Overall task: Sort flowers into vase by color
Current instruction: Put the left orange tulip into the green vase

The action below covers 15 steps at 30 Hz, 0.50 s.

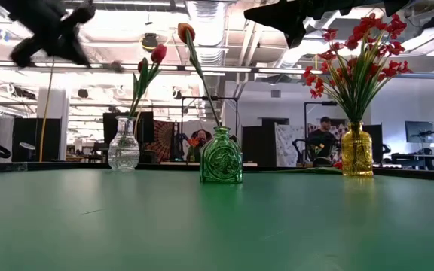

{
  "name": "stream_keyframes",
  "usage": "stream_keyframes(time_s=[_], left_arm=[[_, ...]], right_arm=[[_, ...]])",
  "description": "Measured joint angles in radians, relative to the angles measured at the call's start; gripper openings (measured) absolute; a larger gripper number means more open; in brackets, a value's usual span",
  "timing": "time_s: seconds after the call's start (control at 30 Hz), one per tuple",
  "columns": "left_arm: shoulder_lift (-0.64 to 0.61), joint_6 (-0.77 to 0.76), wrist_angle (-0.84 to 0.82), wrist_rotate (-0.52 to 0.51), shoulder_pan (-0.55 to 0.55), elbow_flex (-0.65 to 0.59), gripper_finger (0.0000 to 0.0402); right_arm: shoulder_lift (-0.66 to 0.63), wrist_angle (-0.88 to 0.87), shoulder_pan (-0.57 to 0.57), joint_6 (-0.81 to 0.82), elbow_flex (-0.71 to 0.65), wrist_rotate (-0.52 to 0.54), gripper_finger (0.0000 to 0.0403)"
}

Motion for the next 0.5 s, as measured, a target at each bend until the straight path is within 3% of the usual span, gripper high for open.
stream_keyframes(time_s=[0.2, 0.4, 0.5], left_arm=[[0.008, 0.409, 0.39, 0.007, 0.0, 0.03, 0.0], [0.007, 0.628, 0.649, 0.021, -0.002, 0.03, 0.0], [0.01, 0.759, 0.785, 0.078, -0.016, 0.03, 0.0]], right_arm=[[0.0, 0.0, 0.0, 0.0, 0.0, 0.0, 0.0244], [0.0, -0.013, 0.0, 0.006, 0.0, -0.001, 0.0244], [0.0, -0.026, 0.0, 0.034, 0.0, -0.001, 0.0244]])
